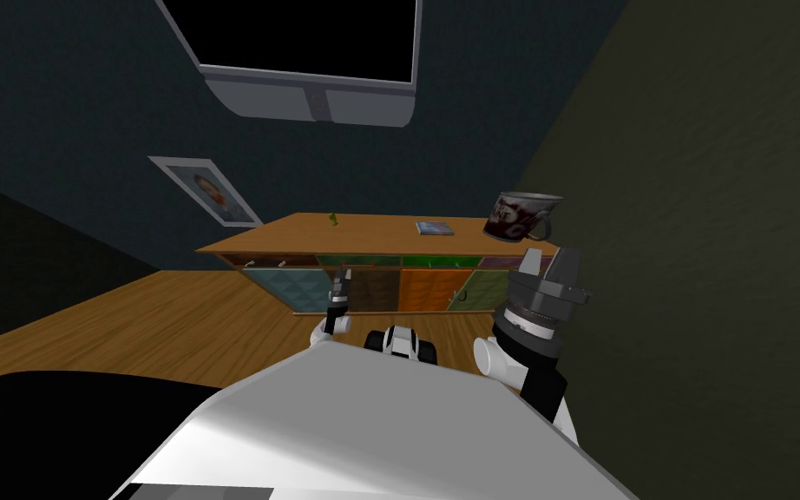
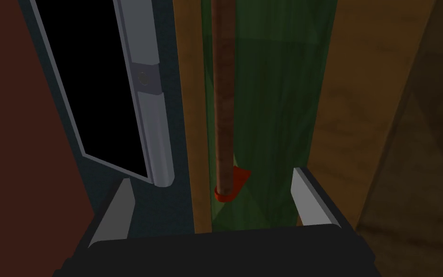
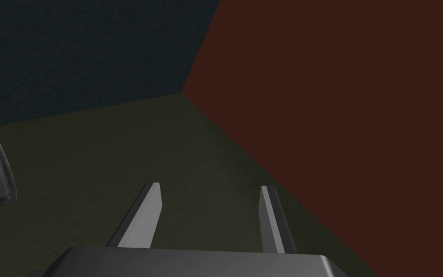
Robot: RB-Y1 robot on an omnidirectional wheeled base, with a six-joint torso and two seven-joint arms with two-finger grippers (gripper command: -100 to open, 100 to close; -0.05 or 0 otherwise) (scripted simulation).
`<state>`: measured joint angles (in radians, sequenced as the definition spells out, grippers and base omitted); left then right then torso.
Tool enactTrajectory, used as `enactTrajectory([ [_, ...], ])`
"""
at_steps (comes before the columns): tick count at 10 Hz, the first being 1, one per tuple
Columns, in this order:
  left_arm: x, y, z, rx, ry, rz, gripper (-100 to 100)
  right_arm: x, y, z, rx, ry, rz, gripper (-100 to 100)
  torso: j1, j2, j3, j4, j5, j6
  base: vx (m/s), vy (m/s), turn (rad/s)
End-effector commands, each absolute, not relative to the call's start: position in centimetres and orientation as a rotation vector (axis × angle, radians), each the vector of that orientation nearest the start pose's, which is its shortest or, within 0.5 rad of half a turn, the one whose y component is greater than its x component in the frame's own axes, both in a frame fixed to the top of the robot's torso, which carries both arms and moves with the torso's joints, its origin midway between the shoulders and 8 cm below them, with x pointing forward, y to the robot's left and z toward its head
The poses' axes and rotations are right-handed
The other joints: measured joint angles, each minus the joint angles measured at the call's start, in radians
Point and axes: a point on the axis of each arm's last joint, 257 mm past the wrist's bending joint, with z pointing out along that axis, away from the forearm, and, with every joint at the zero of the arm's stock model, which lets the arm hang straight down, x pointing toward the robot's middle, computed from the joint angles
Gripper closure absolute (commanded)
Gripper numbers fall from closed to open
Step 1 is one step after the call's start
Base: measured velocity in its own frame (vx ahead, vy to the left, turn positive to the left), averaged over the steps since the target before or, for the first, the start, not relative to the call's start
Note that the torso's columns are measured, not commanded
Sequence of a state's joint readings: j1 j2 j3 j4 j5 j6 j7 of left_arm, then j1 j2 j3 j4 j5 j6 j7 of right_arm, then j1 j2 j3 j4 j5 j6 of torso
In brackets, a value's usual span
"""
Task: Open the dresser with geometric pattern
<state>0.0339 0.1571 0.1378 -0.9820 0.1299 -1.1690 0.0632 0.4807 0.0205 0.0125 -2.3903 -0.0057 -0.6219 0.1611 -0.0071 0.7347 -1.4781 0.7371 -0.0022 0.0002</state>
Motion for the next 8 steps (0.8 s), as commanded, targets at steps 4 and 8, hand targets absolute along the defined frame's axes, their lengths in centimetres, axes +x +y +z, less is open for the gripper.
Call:
enactTrajectory([
  [4, 42.9, 36.3, -21.8, -0.829, 0.687, -1.264, 100, 29.5, -26.7, 9.7, 0.43, 0.444, 1.216, 0, 0.008, 0.0, 0.0, 0.002, 0.002, 0.001, -0.006, -0.014, 0.001],
  [8, 42.2, 35.9, -22.4, -0.833, 0.688, -1.26, -100, 29.5, -26.7, 9.7, 0.43, 0.444, 1.216, 0, 0.005, 0.006, 0.004, 0.002, 0.001, 0.0, 0.017, -0.006, -0.01],
])
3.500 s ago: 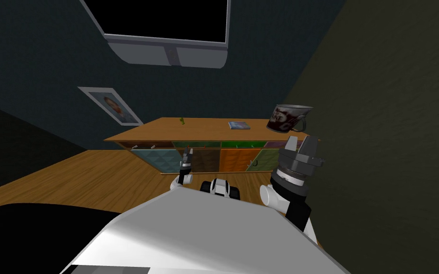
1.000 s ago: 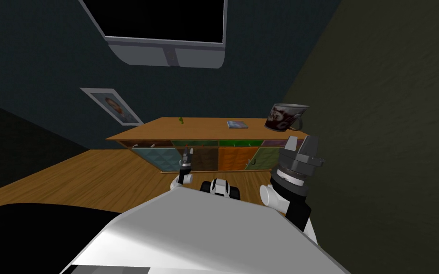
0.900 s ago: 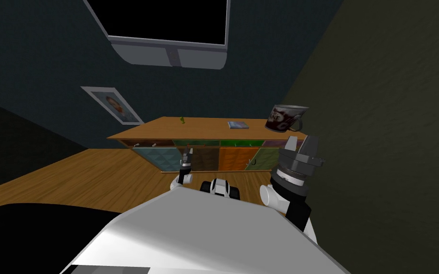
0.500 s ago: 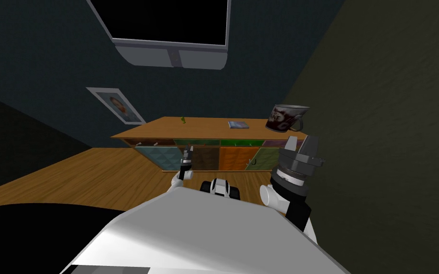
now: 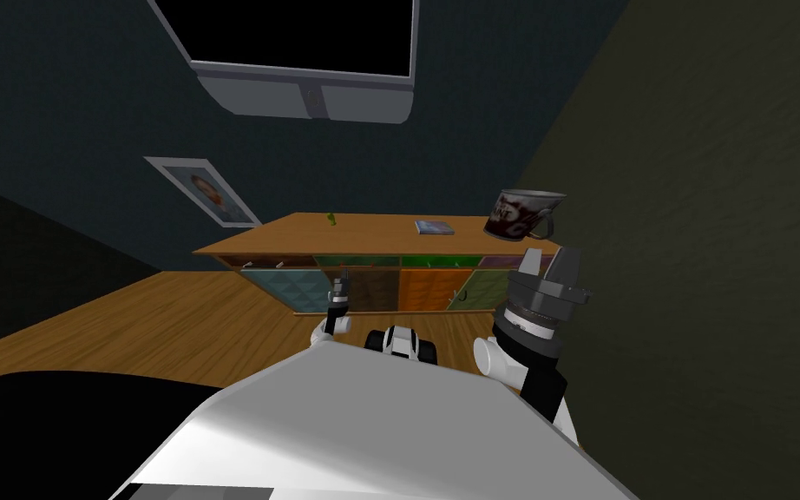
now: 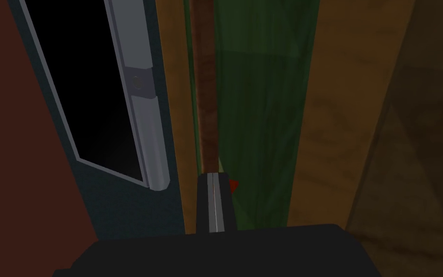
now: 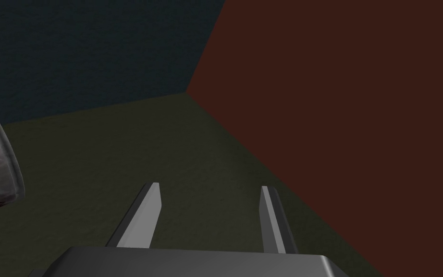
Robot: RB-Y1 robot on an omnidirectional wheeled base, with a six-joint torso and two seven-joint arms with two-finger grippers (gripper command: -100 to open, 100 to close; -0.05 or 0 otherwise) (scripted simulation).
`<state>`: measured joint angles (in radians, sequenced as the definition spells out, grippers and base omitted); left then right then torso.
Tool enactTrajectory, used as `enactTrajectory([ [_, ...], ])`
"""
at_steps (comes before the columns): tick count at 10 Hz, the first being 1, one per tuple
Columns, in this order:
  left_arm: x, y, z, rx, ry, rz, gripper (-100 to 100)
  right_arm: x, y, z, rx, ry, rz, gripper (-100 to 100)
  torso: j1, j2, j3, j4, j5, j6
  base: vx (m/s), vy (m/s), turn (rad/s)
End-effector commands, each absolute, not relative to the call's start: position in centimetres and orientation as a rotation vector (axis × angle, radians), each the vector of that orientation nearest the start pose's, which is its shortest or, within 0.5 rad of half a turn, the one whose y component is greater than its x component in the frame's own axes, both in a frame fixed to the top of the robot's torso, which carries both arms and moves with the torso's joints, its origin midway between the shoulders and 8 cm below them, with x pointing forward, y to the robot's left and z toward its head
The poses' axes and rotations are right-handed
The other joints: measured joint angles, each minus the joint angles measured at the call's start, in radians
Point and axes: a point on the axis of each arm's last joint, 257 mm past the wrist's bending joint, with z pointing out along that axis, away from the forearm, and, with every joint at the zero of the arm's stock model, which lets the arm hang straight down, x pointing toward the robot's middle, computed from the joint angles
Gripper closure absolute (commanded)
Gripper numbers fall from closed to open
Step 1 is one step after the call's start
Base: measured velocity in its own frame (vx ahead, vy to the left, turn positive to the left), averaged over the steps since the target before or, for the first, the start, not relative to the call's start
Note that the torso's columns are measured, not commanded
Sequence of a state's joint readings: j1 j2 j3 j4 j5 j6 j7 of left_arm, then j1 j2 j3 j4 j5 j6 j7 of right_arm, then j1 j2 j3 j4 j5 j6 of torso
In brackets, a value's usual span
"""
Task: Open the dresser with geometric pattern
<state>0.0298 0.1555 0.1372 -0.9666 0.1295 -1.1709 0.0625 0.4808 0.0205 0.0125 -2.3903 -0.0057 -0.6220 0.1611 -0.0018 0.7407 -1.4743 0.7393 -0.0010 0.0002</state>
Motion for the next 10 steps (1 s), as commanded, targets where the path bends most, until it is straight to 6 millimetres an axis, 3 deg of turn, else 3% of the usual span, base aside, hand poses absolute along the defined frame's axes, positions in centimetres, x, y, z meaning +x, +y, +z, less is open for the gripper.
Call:
enactTrajectory([
  [1, 42.3, 35.8, -22.4, -0.833, 0.687, -1.26, -100, 29.5, -26.7, 9.7, 0.43, 0.443, 1.216, 0, -0.004, -0.001, -0.001, -0.001, 0.0, 0.0, -0.002, -0.153, -0.003],
  [7, 45.1, 36.5, -20.5, -0.831, 0.691, -1.266, -100, 29.5, -26.7, 9.7, 0.43, 0.444, 1.216, 0, 0.004, -0.006, -0.003, 0.0, 0.0, 0.0, -0.012, -0.025, 0.012],
  [8, 44.7, 36.3, -21.3, -0.84, 0.697, -1.265, -100, 29.5, -26.7, 9.7, 0.43, 0.444, 1.216, 0, 0.004, -0.006, -0.004, 0.001, -0.001, 0.0, -0.009, -0.003, 0.003],
  [9, 43.5, 36.2, -21.6, -0.832, 0.69, -1.262, 100, 29.5, -26.7, 9.7, 0.43, 0.444, 1.216, 0, 0.003, -0.006, -0.003, -0.001, 0.0, 0.0, 0.019, 0.012, -0.025],
  [10, 42.9, 36.0, -22.0, -0.833, 0.689, -1.261, 100, 29.5, -26.7, 9.7, 0.43, 0.444, 1.216, 0, 0.003, -0.005, -0.003, -0.002, 0.001, 0.0, 0.023, 0.022, -0.031],
])
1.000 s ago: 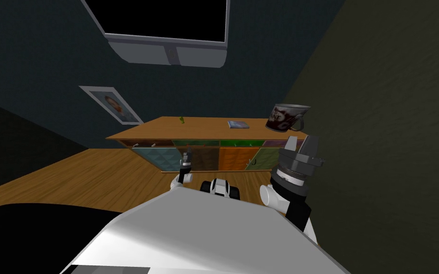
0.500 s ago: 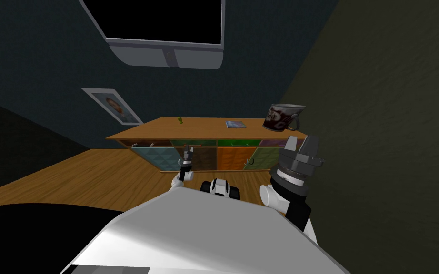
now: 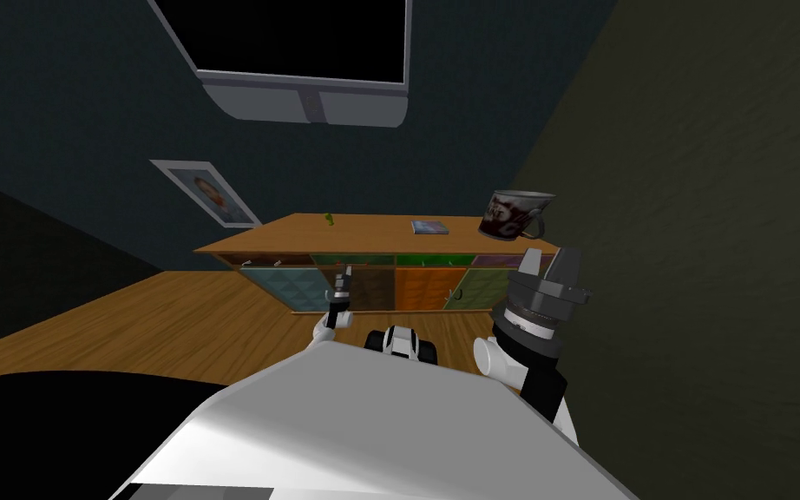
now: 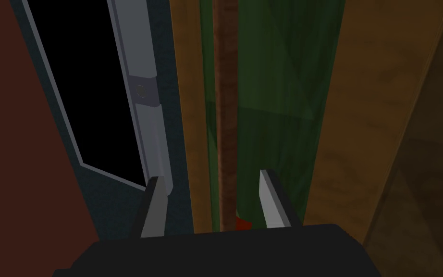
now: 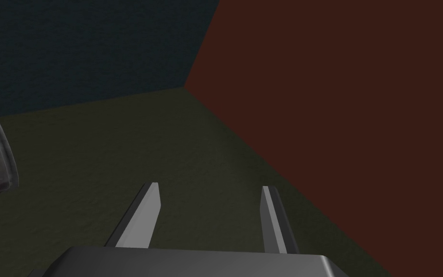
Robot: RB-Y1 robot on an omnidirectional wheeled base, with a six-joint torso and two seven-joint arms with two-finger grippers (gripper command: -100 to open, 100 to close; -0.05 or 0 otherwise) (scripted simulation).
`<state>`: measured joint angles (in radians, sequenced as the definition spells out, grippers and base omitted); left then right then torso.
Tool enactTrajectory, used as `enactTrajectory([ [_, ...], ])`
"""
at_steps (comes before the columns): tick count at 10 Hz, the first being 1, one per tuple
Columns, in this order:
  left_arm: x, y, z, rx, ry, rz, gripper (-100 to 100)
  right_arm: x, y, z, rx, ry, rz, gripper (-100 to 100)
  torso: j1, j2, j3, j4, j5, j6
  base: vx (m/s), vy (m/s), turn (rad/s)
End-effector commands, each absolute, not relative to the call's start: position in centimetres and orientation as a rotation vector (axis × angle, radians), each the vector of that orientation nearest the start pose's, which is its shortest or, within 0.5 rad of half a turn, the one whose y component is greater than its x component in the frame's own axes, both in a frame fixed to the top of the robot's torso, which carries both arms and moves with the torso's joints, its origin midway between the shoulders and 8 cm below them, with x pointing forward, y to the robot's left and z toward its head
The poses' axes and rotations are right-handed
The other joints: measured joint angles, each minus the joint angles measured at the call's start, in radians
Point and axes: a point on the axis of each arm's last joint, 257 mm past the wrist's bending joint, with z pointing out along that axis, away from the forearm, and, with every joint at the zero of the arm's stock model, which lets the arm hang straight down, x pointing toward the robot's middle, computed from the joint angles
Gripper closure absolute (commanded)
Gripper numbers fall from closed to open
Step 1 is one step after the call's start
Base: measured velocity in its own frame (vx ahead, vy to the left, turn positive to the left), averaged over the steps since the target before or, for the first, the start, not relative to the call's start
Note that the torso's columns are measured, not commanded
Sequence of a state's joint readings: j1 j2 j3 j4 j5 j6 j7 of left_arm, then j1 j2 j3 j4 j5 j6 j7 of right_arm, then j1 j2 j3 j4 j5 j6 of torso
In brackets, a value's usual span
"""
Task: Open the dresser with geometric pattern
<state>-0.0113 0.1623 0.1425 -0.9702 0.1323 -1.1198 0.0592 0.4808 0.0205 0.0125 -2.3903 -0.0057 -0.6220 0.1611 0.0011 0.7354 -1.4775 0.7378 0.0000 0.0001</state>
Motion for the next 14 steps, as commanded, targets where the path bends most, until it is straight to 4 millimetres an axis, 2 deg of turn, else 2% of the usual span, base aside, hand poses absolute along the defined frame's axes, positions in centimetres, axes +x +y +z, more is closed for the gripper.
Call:
enactTrajectory([
  [1, 42.5, 35.9, -22.2, -0.833, 0.688, -1.261, 100, 29.5, -26.7, 9.7, 0.43, 0.444, 1.216, 0, -0.002, 0.004, 0.001, 0.004, -0.003, 0.0, 0.022, 0.027, -0.005],
  [2, 43.0, 36.0, -22.3, -0.841, 0.695, -1.258, 100, 29.5, -26.7, 9.7, 0.43, 0.444, 1.216, 0, -0.003, 0.005, 0.003, 0.003, -0.002, 0.0, 0.012, 0.014, -0.001],
  [3, 43.0, 36.0, -22.3, -0.838, 0.693, -1.259, -100, 29.5, -26.7, 9.7, 0.43, 0.444, 1.216, 0, -0.003, 0.005, 0.003, 0.002, -0.001, 0.0, 0.0, 0.0, 0.0],
  [4, 44.2, 36.3, -21.5, -0.838, 0.694, -1.262, -100, 29.5, -26.7, 9.7, 0.43, 0.444, 1.216, 0, -0.002, 0.004, 0.002, 0.001, 0.0, 0.0, -0.004, -0.005, 0.022],
  [7, 45.7, 36.6, -20.5, -0.838, 0.695, -1.265, -100, 29.5, -26.7, 9.7, 0.43, 0.444, 1.216, 0, -0.003, 0.004, 0.002, 0.004, -0.003, 0.001, -0.014, -0.014, 0.017],
  [8, 45.0, 36.3, -21.6, -0.855, 0.707, -1.259, -100, 29.5, -26.7, 9.7, 0.43, 0.444, 1.216, 0, -0.003, 0.003, 0.002, 0.006, -0.005, 0.002, -0.009, -0.005, 0.007],
  [9, 44.5, 36.3, -21.3, -0.838, 0.694, -1.262, 100, 29.5, -26.7, 9.7, 0.43, 0.444, 1.216, 0, -0.003, 0.003, 0.002, 0.004, -0.003, 0.001, 0.011, 0.01, -0.036],
  [12, 43.0, 36.0, -22.3, -0.838, 0.693, -1.259, 100, 29.5, -26.7, 9.7, 0.43, 0.444, 1.216, 0, -0.007, 0.011, 0.006, 0.008, -0.005, -0.001, 0.018, 0.015, -0.015],
  [13, 43.3, 36.0, -22.7, -0.855, 0.706, -1.253, 100, 29.5, -26.7, 9.7, 0.43, 0.444, 1.216, 0, -0.006, 0.011, 0.006, 0.007, -0.005, 0.0, 0.007, 0.004, -0.002],
  [14, 43.9, 36.2, -22.4, -0.857, 0.707, -1.258, 100, 29.5, -26.7, 9.7, 0.43, 0.444, 1.216, 0, -0.006, 0.01, 0.005, 0.006, -0.004, 0.0, -0.122, -0.034, 0.043],
])
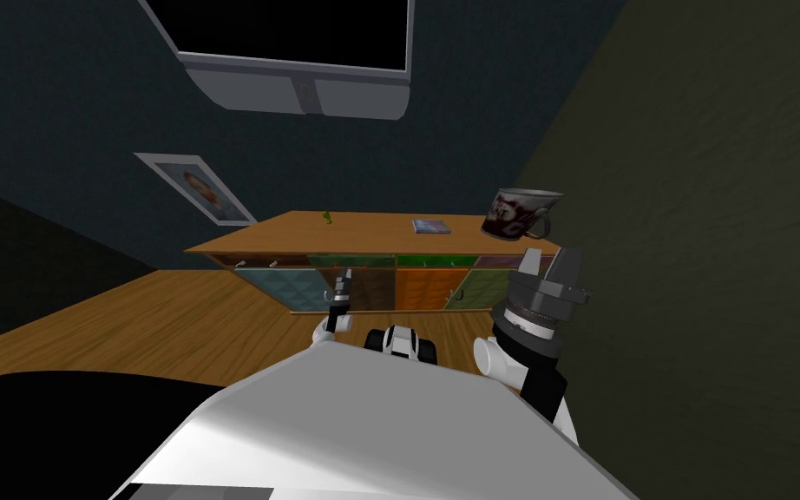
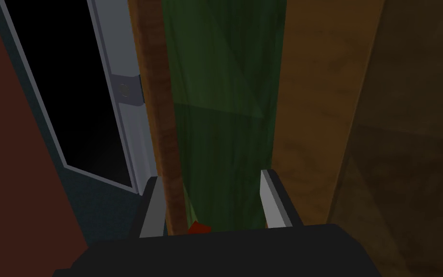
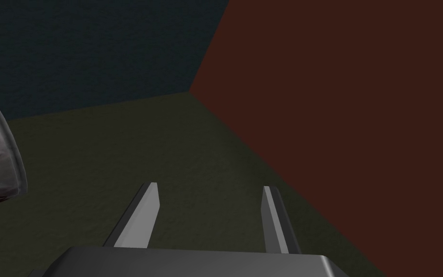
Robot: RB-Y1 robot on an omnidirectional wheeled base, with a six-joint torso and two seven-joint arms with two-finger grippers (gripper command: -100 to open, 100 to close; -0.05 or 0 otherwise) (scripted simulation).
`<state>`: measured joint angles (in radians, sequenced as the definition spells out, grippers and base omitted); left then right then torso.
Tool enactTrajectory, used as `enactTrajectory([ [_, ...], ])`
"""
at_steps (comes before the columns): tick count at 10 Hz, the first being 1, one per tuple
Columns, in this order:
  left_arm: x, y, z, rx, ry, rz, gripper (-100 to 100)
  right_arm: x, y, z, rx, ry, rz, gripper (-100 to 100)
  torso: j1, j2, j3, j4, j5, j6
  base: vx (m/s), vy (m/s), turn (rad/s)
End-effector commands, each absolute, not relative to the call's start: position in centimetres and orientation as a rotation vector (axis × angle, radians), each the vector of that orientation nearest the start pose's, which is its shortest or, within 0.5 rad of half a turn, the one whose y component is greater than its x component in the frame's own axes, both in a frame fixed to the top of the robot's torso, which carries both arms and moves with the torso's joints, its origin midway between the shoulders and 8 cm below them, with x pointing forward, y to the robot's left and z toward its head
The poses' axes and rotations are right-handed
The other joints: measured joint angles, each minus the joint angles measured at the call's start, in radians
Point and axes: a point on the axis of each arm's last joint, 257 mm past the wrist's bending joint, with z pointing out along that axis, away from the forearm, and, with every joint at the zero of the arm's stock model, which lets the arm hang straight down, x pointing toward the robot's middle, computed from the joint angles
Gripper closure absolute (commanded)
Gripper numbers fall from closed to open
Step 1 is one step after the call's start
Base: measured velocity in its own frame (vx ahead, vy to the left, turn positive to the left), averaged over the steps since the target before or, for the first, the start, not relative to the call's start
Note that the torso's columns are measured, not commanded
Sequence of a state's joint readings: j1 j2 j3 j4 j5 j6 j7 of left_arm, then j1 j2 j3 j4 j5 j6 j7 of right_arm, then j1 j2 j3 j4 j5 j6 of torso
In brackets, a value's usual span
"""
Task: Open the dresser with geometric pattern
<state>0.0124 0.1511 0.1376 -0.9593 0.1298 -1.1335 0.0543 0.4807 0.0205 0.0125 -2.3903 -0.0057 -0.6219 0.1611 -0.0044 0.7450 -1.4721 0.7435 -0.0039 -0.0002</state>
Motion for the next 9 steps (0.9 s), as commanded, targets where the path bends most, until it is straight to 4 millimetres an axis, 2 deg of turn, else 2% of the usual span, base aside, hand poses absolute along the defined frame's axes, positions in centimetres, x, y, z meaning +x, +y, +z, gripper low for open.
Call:
enactTrajectory([
  [1, 44.1, 36.2, -22.2, -0.857, 0.707, -1.261, 100, 29.5, -26.7, 9.7, 0.43, 0.443, 1.216, 0, 0.0, 0.004, 0.002, -0.001, 0.001, -0.001, -0.184, -0.058, 0.037],
  [4, 45.3, 36.5, -21.0, -0.853, 0.705, -1.274, 100, 29.5, -26.7, 9.7, 0.43, 0.443, 1.216, 0, 0.001, 0.004, 0.002, 0.003, -0.002, -0.001, -0.221, -0.049, 0.035],
  [5, 44.9, 36.2, -22.4, -0.877, 0.724, -1.264, 100, 29.5, -26.7, 9.7, 0.43, 0.443, 1.216, 0, 0.001, 0.003, 0.001, 0.004, -0.003, -0.002, -0.094, -0.022, -0.003],
  [6, 46.2, 36.6, -21.9, -0.89, 0.735, -1.265, -100, 29.5, -26.7, 9.7, 0.43, 0.444, 1.216, 0, 0.001, -0.003, -0.002, 0.002, -0.002, -0.002, -0.059, -0.017, 0.022],
  [9, 48.1, 37.0, -20.4, -0.89, 0.737, -1.271, -100, 29.5, -26.7, 9.7, 0.43, 0.444, 1.216, 0, 0.002, -0.007, -0.004, -0.003, 0.001, 0.0, -0.068, -0.027, 0.019],
])
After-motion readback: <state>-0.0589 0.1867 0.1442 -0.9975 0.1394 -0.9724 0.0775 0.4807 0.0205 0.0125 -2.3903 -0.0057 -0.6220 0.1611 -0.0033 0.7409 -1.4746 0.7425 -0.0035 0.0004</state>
